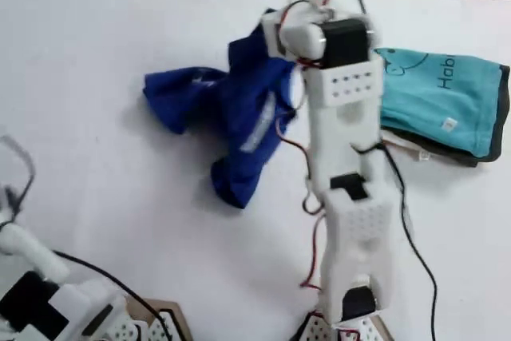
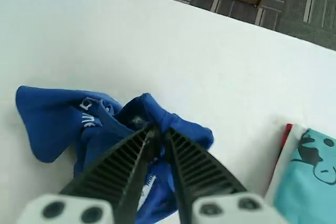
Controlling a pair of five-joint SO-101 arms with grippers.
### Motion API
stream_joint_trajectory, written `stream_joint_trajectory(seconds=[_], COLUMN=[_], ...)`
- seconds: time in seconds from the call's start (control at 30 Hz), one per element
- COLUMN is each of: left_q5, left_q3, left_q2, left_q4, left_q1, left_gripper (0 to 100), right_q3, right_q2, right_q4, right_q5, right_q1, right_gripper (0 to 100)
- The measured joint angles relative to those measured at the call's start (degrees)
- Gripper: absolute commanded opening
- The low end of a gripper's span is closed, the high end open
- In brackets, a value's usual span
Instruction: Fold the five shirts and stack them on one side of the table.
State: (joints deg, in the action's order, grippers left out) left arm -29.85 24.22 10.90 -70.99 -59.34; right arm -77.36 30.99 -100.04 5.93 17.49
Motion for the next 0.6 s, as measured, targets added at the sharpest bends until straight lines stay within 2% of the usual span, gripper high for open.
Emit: stream_joint_trajectory(seconds=[0.2,0.37,0.47,0.6], left_q5=[9.1,12.9,14.6,14.9], left_q3=[0.0,0.0,0.0,0.0], left_q2=[0.0,0.0,0.0,0.0], left_q4=[0.0,0.0,0.0,0.0], left_q1=[16.7,27.4,32.0,35.3], left_gripper=[21,21,21,21], right_q3=[28.0,52.3,66.0,84.4], right_q2=[-24.4,-44.6,-54.5,-64.4], right_q4=[0.0,0.0,0.6,8.4], right_q5=[1.3,8.7,12.8,16.1], right_q1=[-0.1,-1.0,-4.0,-7.2], right_gripper=[1.9,1.9,2.0,2.6])
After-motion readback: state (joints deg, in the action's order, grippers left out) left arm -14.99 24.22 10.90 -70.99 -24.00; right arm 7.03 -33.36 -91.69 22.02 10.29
